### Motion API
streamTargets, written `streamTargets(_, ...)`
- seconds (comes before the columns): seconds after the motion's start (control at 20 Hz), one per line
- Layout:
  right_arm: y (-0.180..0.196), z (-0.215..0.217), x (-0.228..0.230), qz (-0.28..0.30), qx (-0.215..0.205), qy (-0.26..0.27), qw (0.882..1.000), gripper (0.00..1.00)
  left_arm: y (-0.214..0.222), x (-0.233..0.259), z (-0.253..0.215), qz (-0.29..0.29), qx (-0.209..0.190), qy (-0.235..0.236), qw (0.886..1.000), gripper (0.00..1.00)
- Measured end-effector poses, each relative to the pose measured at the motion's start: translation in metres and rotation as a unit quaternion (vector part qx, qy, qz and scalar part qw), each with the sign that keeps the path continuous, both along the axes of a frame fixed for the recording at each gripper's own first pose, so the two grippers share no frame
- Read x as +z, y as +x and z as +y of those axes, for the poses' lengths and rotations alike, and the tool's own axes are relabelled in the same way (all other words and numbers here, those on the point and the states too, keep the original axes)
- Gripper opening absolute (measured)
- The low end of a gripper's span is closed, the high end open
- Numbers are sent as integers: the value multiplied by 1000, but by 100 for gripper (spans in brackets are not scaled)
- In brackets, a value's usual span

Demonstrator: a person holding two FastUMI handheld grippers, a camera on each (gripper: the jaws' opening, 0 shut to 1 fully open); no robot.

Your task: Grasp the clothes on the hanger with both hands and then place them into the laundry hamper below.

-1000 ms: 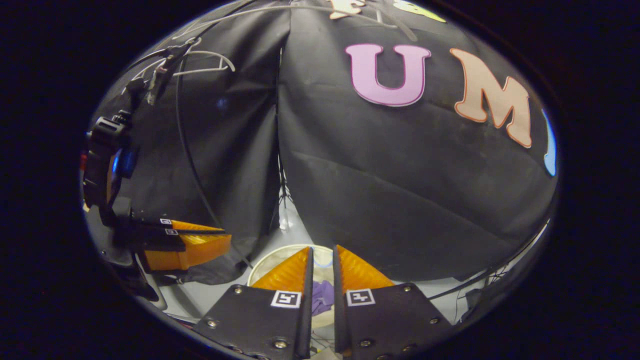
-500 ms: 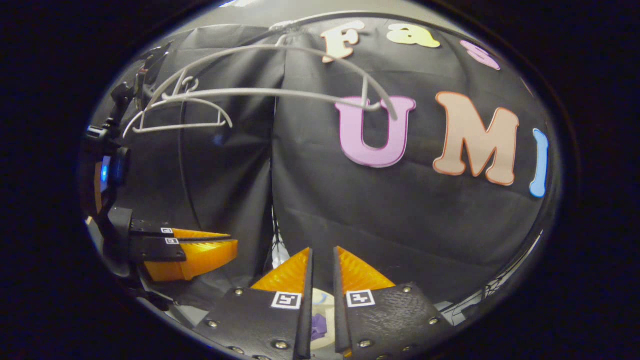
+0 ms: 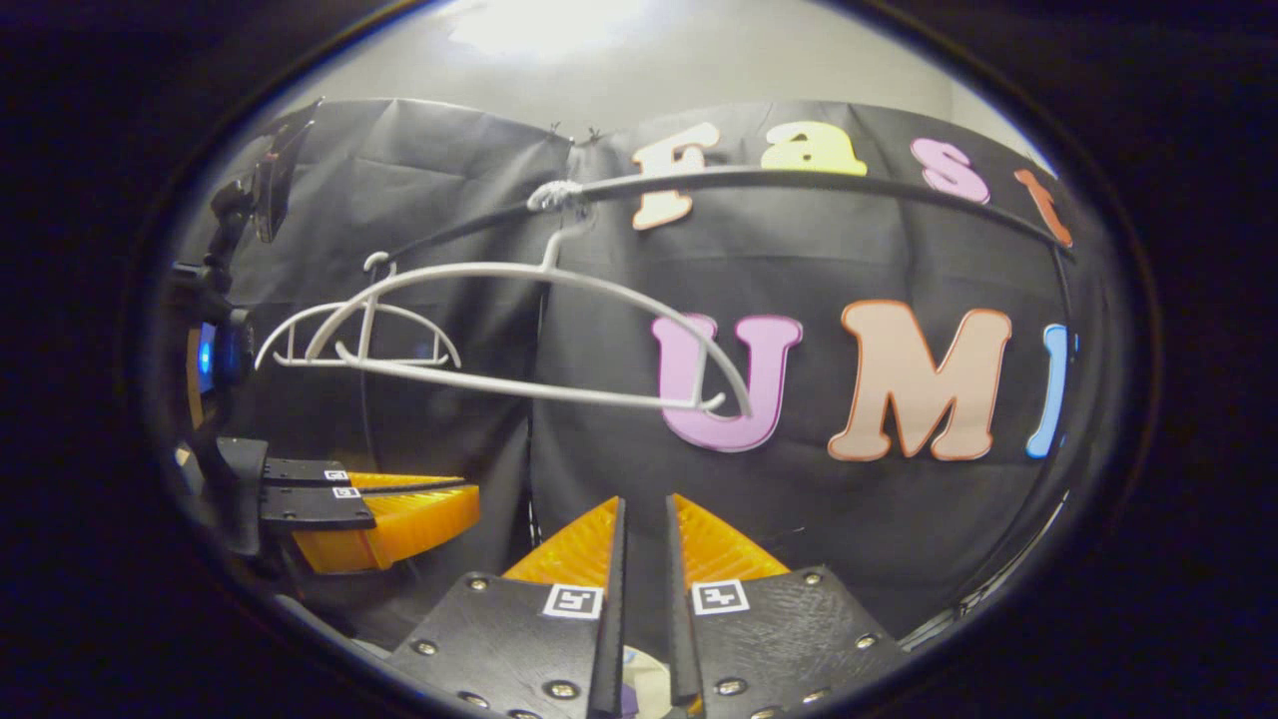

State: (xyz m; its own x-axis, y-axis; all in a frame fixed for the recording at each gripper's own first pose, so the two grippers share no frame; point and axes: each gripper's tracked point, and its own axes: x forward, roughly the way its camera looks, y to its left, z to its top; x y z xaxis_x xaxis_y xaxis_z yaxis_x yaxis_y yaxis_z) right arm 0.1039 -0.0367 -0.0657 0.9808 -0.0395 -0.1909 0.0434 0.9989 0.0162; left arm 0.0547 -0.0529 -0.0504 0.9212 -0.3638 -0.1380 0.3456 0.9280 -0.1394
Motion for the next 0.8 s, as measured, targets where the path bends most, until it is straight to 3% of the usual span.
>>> streamTargets(0.05,0,-2,9,-9,-4,4,1000,21,0,11,1,-12,2,-1,1000,10)
streamTargets(0.15,-4,-5,23,-25,-13,12,1000,13,-1,27,2,-31,5,-5,999,10)
streamTargets(0.25,-10,-10,34,-39,-21,11,999,18,-3,42,5,-45,14,-13,999,10)
streamTargets(0.35,-17,-17,42,-51,-29,10,998,30,-5,53,4,-56,14,-22,998,9)
streamTargets(0.45,-20,-23,50,-59,-36,11,998,32,-9,60,3,-64,14,-24,998,30)
streamTargets(0.55,-26,-27,59,-67,-41,12,997,53,-12,67,0,-73,9,-20,997,46)
streamTargets(0.6,-30,-28,63,-73,-43,12,996,50,-14,70,-2,-78,5,-20,997,53)
streamTargets(0.65,-33,-31,68,-78,-46,12,996,55,-15,74,-3,-84,6,-20,996,59)
streamTargets(0.7,-35,-35,72,-82,-52,11,995,67,-17,80,-5,-91,3,-22,996,66)
streamTargets(0.8,-39,-41,77,-87,-61,11,994,75,-20,87,-11,-98,-4,-24,995,79)
